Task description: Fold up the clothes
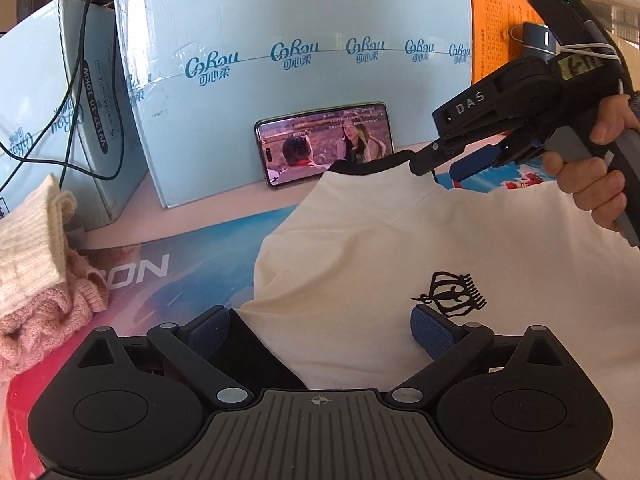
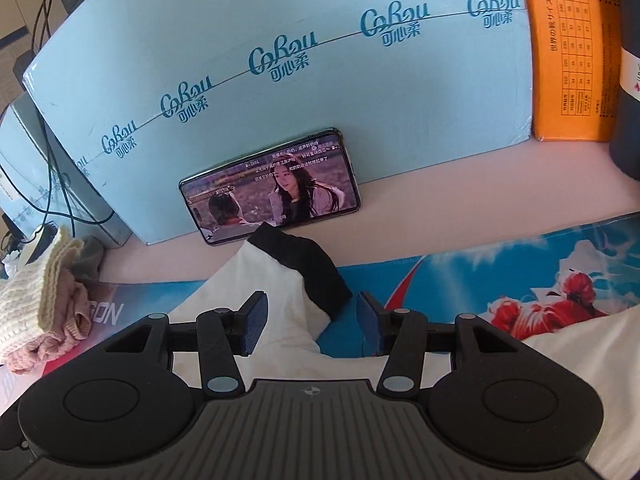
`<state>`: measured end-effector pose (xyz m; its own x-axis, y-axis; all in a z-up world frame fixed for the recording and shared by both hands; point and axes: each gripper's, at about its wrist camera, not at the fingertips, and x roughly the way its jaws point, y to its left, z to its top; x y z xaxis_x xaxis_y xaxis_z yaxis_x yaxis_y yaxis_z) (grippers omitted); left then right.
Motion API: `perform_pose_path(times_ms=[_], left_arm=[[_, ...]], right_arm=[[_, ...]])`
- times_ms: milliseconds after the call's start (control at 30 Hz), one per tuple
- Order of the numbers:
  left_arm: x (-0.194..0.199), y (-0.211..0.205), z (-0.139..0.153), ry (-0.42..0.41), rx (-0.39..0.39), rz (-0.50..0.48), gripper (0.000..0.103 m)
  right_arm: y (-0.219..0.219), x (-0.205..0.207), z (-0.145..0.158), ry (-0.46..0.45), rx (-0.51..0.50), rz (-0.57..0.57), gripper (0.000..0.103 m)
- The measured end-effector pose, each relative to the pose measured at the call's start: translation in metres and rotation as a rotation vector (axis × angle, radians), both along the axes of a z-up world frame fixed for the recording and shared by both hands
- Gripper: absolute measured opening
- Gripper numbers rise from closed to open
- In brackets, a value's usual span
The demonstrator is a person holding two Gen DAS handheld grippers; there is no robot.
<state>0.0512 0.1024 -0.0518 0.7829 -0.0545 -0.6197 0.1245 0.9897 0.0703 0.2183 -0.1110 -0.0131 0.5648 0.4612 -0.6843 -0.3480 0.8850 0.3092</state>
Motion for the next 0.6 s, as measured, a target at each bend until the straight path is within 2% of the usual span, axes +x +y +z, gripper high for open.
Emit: perform_pose_path(times_ms=[67,100,133,233,300,367,400,433,533,600], left_arm=[[0.0,0.001,0.0,0.004,-0.004,0.002,0.099],[0.0,0.001,0.0,0.006,-0.007,0.003,0.099],[0.0,0.002,0.0,0.008,-0.008,0.005,0.099],[0.001,0.002,0.0,0.014,-0.008,0.007,0.099],[0.001,0.001,-0.001,0.014,-0.007,0.007,0.099],[0.001,0.002,-0.001,0.012,-0.007,0.008,0.099],[0.001,0.002,-0.001,0.011,-0.008,0.009,0.099],[0.001,0.002,-0.001,0.01,-0.008,0.01,0.099],[0.0,0.002,-0.001,0.003,-0.006,0.014,0.099],[0.0,0.002,-0.001,0.004,-0.003,0.017,0.099]], right_arm=[[0.018,0.007,-0.008,-0.038,-0.096,-0.025,0.03],[0.024,0.009,-0.012,-0.06,-0.139,-0.031,0.015],[0.026,0.009,-0.014,-0.077,-0.163,-0.04,0.014],[0.029,0.007,-0.014,-0.107,-0.208,-0.078,0.014],[0.026,0.008,-0.012,-0.107,-0.202,-0.089,0.016],[0.022,0.01,-0.009,-0.104,-0.185,-0.099,0.027],[0.02,0.01,-0.007,-0.11,-0.185,-0.114,0.041],[0.018,0.007,-0.003,-0.133,-0.185,-0.125,0.044],[0.02,-0.005,0.01,-0.231,-0.153,-0.117,0.044],[0.02,-0.012,0.015,-0.262,-0.105,-0.086,0.044]])
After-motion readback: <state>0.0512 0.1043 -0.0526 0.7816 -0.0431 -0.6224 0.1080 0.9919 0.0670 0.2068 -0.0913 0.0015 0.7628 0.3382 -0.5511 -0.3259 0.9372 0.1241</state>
